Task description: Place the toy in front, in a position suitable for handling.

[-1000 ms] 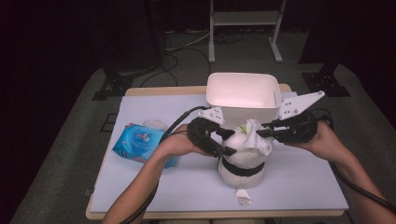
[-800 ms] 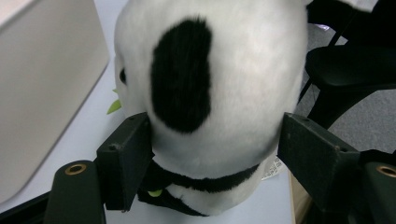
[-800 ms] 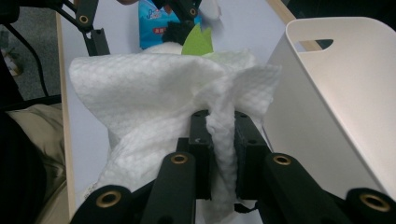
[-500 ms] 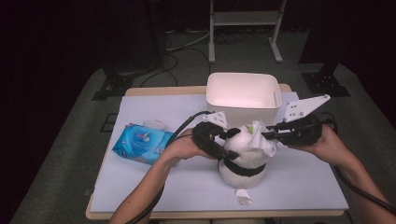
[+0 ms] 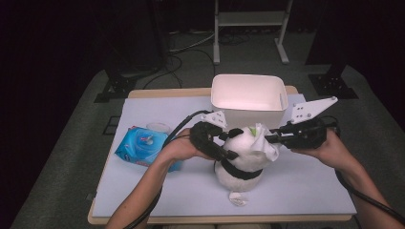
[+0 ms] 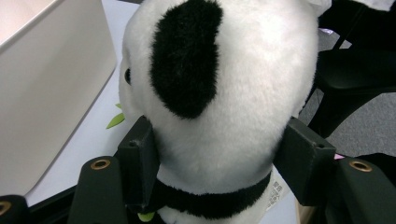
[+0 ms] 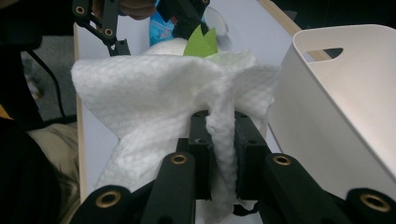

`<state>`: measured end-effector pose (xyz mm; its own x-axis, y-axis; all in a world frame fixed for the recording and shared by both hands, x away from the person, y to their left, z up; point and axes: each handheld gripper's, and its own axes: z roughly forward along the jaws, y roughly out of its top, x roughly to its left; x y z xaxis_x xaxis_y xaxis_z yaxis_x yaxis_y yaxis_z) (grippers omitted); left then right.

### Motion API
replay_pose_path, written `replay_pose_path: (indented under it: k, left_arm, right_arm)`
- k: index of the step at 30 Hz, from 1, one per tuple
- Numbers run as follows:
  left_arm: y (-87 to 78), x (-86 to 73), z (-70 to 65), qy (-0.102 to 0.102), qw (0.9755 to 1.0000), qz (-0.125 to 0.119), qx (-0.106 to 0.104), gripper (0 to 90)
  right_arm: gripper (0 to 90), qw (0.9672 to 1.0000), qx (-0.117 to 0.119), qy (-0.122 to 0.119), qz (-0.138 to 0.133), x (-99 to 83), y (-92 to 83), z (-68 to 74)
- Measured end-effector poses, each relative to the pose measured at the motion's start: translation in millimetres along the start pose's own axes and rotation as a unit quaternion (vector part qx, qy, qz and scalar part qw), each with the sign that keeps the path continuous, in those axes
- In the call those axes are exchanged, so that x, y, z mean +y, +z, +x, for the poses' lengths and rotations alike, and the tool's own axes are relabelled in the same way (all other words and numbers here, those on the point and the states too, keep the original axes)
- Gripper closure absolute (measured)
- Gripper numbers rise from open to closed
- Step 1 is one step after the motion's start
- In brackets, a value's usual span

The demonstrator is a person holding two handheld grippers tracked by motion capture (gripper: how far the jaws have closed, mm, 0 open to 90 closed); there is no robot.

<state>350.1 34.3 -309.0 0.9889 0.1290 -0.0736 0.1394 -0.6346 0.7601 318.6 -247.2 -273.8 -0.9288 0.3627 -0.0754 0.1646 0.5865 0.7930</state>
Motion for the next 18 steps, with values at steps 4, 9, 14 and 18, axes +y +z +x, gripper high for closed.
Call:
replay_pose_path:
  k: [4, 9, 14, 18]
  left_arm:
    - [5.4, 5.9, -2.4, 0.008, 1.0000, -0.001, -0.005, 36.3]
    - [12.3, 13.6, -5.3, 0.016, 0.9999, 0.004, -0.005, 35.8]
    - [11.9, 11.8, -3.2, 0.010, 0.9999, 0.002, -0.005, 35.9]
    - [11.2, 10.7, -3.1, 0.009, 0.9999, -0.002, -0.005, 36.0]
  right_arm:
    - [79.1, 0.9995, -0.009, -0.024, 0.020, 12.4, -6.8, 4.0]
    - [78.7, 0.9984, -0.009, -0.044, 0.034, 26.7, -5.1, 8.1]
    - [78.7, 0.9970, -0.016, -0.051, 0.055, 28.4, -2.6, 6.9]
    - [78.7, 0.9969, -0.021, -0.047, 0.059, 21.6, -6.4, 5.3]
